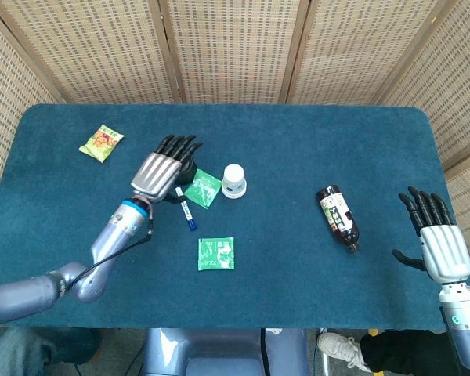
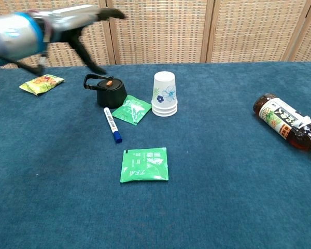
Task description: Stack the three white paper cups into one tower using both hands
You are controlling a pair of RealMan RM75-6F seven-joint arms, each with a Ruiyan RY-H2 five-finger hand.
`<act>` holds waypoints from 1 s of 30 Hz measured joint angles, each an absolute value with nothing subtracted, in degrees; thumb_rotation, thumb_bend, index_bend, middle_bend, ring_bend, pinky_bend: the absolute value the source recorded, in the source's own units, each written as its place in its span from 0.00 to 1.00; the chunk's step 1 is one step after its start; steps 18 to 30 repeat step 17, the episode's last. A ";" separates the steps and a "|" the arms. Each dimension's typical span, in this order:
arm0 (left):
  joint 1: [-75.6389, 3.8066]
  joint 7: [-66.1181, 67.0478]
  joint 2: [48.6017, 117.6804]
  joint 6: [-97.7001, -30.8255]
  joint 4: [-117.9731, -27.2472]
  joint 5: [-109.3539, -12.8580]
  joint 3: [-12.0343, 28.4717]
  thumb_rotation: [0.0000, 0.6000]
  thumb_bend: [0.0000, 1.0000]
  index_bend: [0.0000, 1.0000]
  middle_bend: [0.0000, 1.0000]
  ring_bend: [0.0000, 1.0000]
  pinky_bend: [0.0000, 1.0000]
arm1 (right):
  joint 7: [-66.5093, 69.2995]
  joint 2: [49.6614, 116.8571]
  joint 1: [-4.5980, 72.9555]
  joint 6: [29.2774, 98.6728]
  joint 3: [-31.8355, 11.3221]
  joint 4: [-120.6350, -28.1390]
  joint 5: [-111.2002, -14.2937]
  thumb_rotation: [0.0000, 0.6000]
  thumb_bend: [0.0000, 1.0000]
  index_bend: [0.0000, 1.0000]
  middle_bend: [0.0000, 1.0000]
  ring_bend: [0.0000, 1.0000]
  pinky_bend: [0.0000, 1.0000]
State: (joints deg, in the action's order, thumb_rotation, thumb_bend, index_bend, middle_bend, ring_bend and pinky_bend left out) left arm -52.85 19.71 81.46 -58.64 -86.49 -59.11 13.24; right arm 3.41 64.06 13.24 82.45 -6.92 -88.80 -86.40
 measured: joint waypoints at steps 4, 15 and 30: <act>-45.18 24.18 77.51 -69.58 -92.86 -57.90 9.89 1.00 0.00 0.00 0.00 0.00 0.00 | 2.86 64.01 13.06 82.72 -6.52 -89.45 -87.11 1.00 0.00 0.00 0.00 0.00 0.00; -25.83 21.27 71.45 -86.19 -99.74 -61.37 -0.49 1.00 0.00 0.00 0.00 0.00 0.00 | 0.80 63.99 12.57 83.15 -6.57 -89.84 -86.59 1.00 0.00 0.00 0.00 0.00 0.00; -23.72 19.09 71.05 -87.41 -99.51 -62.99 -1.57 1.00 0.00 0.00 0.00 0.00 0.00 | -0.21 64.08 12.47 83.23 -6.72 -89.85 -86.19 1.00 0.00 0.00 0.00 0.00 0.00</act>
